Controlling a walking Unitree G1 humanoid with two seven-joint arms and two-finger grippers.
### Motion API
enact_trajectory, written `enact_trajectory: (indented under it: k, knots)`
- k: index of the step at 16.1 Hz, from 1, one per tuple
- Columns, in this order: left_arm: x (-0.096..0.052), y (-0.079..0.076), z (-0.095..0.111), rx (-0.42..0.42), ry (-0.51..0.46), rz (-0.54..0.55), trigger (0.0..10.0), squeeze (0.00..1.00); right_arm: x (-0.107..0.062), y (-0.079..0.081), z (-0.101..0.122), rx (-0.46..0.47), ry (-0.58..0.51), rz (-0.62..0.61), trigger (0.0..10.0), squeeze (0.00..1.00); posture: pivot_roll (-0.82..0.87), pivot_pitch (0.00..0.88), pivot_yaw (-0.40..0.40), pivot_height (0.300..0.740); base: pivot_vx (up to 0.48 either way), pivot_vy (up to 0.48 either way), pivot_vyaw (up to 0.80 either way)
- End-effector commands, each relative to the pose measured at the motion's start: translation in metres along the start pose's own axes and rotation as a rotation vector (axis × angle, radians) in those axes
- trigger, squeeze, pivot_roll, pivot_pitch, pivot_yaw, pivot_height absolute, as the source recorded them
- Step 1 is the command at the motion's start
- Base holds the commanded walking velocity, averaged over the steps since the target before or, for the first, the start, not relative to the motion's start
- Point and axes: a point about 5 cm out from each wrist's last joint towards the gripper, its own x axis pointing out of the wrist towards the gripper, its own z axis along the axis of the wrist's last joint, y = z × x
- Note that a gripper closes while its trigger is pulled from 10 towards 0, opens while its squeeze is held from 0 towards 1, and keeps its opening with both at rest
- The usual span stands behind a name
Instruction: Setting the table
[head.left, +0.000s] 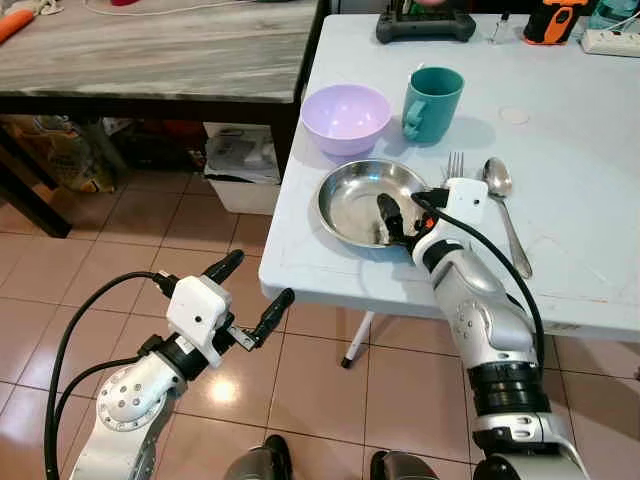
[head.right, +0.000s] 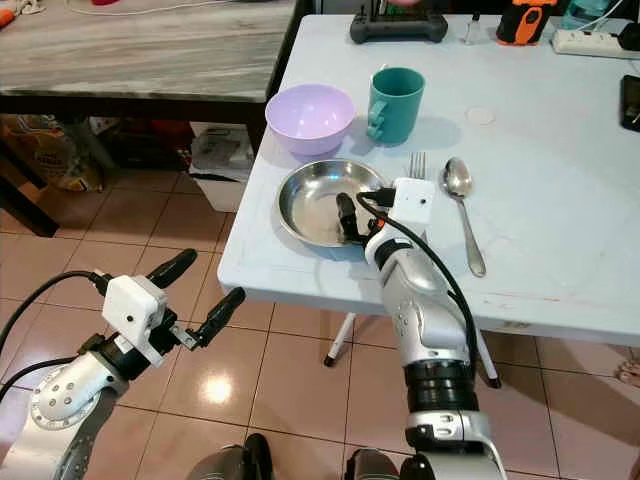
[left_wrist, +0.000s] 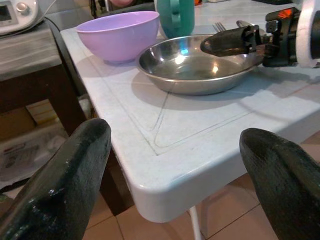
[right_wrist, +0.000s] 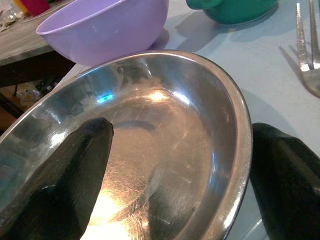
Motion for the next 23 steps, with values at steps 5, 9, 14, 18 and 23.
enact_trajectory:
  k: [5, 9, 14, 18, 23]
  knots:
    - [-0.001, -0.004, -0.001, -0.008, 0.006, -0.01, 10.0, 0.0, 0.003, 0.006, -0.013, 0.031, 0.088, 0.032, 0.0, 0.0, -0.09, 0.222, 0.06, 0.74, 0.0, 0.0, 0.0]
    - [-0.001, -0.005, 0.0, -0.007, 0.006, -0.026, 10.0, 0.0, 0.002, -0.002, -0.019, 0.034, 0.133, 0.009, 0.0, 0.0, -0.1, 0.222, 0.062, 0.74, 0.0, 0.0, 0.0]
    - [0.002, -0.005, 0.012, -0.008, -0.015, -0.054, 10.0, 0.0, 0.0, -0.004, -0.023, 0.052, 0.163, -0.003, 0.0, 0.0, -0.1, 0.222, 0.061, 0.74, 0.0, 0.0, 0.0]
    - [0.0, -0.008, 0.014, -0.013, -0.012, -0.065, 10.0, 0.0, -0.001, -0.011, -0.027, 0.045, 0.173, -0.03, 0.0, 0.0, -0.1, 0.221, 0.063, 0.74, 0.0, 0.0, 0.0]
    - [-0.001, -0.008, 0.014, -0.012, -0.007, -0.07, 10.0, 0.0, 0.0, -0.011, -0.03, 0.06, 0.18, -0.044, 0.0, 0.0, -0.09, 0.219, 0.068, 0.74, 0.0, 0.0, 0.0]
